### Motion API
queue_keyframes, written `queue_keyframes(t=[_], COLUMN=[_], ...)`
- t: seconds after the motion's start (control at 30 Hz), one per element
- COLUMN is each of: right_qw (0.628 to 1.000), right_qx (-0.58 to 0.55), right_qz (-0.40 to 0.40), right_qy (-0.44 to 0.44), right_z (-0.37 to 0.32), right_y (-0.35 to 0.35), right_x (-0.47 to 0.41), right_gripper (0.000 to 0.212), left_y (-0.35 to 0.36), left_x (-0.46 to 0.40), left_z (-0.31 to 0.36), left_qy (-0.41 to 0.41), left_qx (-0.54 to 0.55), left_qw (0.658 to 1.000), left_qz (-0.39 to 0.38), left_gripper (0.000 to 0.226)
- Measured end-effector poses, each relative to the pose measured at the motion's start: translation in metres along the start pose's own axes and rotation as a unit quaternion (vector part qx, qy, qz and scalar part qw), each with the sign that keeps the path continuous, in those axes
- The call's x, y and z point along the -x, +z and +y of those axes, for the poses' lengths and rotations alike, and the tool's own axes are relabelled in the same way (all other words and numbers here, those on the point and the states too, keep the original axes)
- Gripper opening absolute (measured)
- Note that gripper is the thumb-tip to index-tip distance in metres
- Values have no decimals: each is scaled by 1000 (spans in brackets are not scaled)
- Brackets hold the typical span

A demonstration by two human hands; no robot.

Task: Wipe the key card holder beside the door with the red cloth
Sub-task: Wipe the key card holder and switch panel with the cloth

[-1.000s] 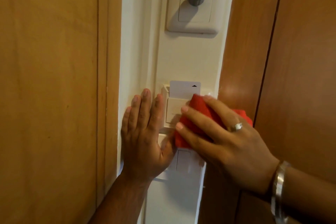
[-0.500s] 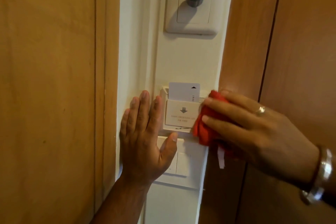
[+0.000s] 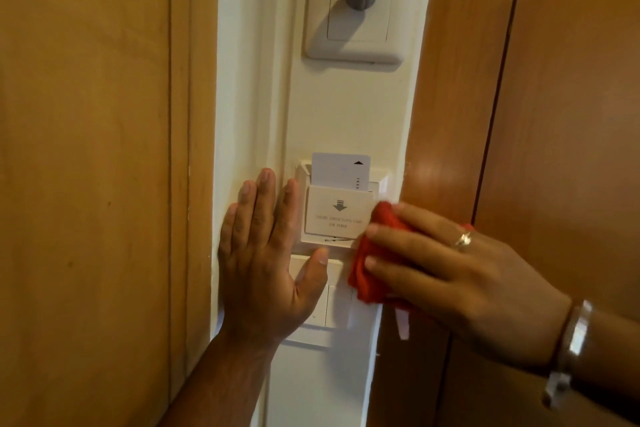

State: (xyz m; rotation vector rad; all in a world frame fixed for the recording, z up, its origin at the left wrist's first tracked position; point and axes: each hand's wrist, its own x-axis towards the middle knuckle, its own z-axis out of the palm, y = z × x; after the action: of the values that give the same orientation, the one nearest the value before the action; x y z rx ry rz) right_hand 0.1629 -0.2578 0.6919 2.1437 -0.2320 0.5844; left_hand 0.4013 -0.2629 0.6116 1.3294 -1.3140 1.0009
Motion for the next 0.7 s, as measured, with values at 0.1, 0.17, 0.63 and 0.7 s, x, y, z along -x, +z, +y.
queue_keyframes(t=[0.1, 0.17, 0.63, 0.7], right_qw=[1000, 998, 995, 995], right_qx=[1, 7, 75, 80], right_qz=[-6, 14, 28, 30], right_qy=[14, 57, 53, 48], right_z=[7, 7, -29, -24], right_y=[-10, -16, -9, -10], right_x=[-4, -14, -46, -38], right_gripper=[67, 66, 33, 35], left_y=[0, 0, -2, -2], left_x=[0, 0, 0, 0], left_z=[0, 1, 0, 0], left_qy=[0, 1, 9, 6], left_qx=[2, 10, 17, 15], left_qw=[1000, 1000, 1000, 1000], left_qz=[0, -1, -8, -8], left_gripper=[73, 70, 69, 67])
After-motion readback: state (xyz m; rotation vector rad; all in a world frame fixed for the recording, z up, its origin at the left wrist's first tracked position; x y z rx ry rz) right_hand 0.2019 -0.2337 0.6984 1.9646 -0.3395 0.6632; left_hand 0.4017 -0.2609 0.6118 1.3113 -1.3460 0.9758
